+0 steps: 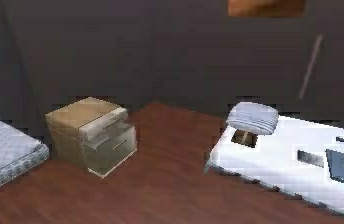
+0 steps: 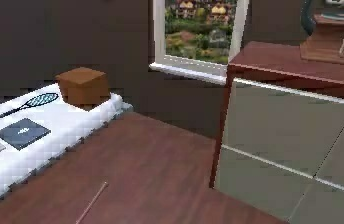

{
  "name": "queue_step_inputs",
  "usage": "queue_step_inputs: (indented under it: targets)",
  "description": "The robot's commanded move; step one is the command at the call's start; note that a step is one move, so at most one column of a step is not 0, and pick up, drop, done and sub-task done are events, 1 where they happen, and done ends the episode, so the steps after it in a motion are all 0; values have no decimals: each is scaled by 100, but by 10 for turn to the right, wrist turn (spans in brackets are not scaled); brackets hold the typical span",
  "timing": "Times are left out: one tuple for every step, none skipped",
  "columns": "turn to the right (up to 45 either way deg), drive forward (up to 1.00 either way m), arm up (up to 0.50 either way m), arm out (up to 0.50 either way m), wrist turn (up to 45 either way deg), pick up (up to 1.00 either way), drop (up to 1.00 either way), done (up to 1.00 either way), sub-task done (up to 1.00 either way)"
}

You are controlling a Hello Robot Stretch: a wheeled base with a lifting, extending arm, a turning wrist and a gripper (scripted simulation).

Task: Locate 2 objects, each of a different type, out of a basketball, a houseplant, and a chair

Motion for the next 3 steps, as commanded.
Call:
queue_step_inputs:
  targets:
    - [450, 0, 0, 0, 0, 0, 0, 0, 0]
    - [450, 0, 0, 0, 0, 0, 0, 0, 0]
    - [450, 0, 0, 0, 0, 0, 0, 0, 0]
